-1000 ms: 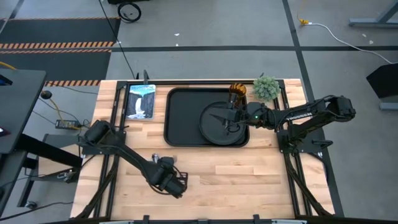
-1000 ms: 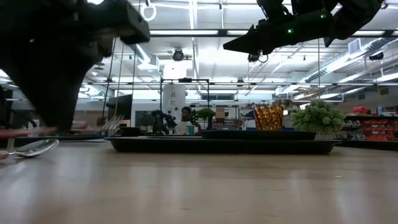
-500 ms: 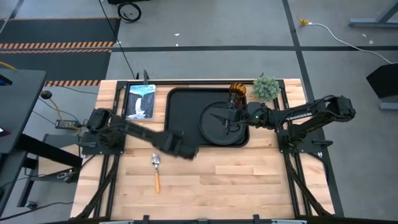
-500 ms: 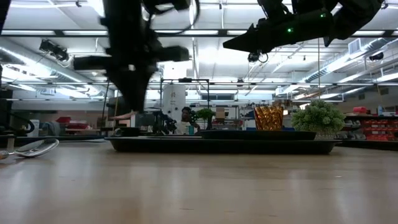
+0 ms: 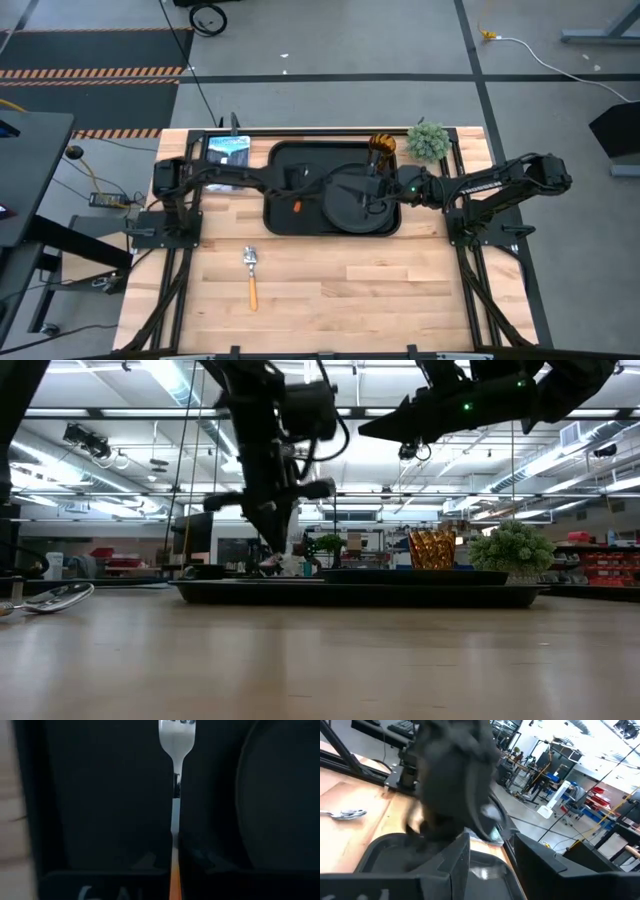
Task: Pick and place plate/cup/fork/spoon on tray
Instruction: Put the orange fork on the black serving tray to the left of the black plate
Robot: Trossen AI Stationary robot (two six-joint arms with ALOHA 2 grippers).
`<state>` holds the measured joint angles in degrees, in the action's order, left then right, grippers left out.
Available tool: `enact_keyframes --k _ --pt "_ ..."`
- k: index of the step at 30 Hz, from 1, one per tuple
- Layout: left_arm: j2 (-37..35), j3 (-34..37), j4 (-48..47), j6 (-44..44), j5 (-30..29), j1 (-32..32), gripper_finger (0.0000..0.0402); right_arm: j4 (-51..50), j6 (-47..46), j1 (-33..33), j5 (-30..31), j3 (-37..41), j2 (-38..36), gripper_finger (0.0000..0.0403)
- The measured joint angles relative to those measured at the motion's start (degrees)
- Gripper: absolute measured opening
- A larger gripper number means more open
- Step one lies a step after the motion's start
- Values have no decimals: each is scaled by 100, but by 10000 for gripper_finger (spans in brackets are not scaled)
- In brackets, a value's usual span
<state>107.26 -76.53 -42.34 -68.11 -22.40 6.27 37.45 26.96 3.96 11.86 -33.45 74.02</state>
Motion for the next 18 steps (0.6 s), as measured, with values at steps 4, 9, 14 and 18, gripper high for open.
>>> enact_keyframes --k 4,9,14,18 --pt "309 0 459 179 386 173 23 0 0 -88 -2 0 0 160" --pt "604 2 483 132 854 337 23 15 0 -160 -2 0 0 160" --pt "699 2 484 116 1043 386 26 13 2 -202 -2 0 0 160" --pt "697 2 482 103 998 356 47 14 2 -207 -2 0 0 160"
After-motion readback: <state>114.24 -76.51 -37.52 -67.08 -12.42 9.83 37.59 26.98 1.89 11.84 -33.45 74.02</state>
